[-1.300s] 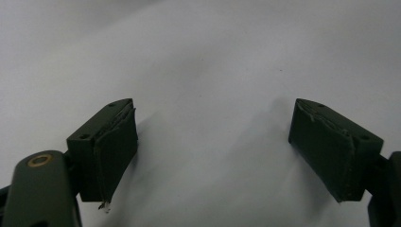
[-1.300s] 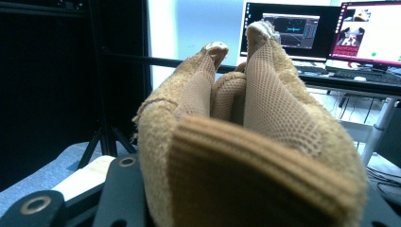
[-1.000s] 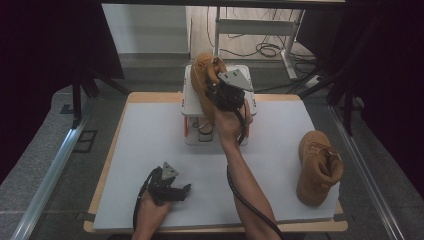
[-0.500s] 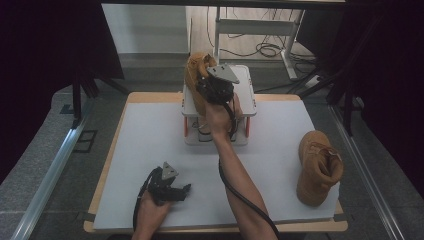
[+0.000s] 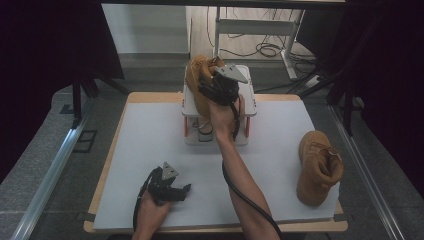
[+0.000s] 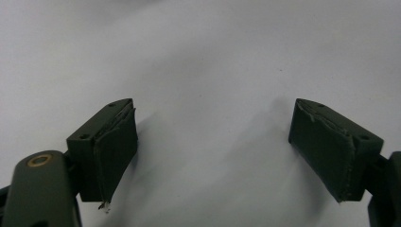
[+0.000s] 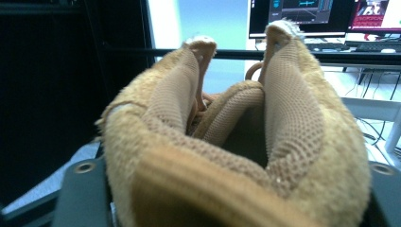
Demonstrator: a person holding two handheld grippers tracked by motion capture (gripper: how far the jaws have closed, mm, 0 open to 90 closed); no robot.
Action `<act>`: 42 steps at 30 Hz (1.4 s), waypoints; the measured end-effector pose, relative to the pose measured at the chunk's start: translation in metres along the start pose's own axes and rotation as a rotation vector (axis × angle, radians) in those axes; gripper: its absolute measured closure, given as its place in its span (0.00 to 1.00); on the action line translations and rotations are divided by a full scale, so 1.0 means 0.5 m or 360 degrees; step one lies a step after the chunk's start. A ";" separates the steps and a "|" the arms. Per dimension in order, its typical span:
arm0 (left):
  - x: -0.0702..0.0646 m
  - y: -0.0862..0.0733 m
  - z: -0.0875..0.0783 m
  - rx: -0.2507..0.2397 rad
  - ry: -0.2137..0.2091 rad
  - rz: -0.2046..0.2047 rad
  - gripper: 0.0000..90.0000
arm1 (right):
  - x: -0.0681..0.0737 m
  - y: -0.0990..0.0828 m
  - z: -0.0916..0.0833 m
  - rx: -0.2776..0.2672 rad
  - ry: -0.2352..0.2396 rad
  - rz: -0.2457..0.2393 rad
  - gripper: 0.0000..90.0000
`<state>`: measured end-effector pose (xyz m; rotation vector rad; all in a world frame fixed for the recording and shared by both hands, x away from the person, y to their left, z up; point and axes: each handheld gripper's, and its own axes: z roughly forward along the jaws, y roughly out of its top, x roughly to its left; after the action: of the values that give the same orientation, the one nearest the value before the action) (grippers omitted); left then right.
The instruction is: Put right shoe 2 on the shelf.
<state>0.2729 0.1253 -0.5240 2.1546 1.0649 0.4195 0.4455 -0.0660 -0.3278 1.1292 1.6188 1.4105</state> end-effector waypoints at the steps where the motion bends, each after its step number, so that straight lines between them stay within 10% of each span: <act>1: 0.000 0.000 0.000 0.0000 -0.0001 -0.0002 0.18 | 0.003 0.003 0.001 0.0026 -0.0001 -0.0013 0.27; 24: 0.000 0.000 0.000 -0.0001 0.0002 0.0002 0.18 | -0.005 -0.010 -0.004 0.0088 0.0096 -0.0136 0.00; 42: 0.000 0.000 0.000 -0.0001 0.0003 0.0002 0.18 | -0.020 -0.039 -0.055 0.0183 0.0117 -0.0136 0.01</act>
<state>0.2728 0.1251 -0.5240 2.1549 1.0646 0.4226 0.4208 -0.0861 -0.3429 1.0701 1.7989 1.3325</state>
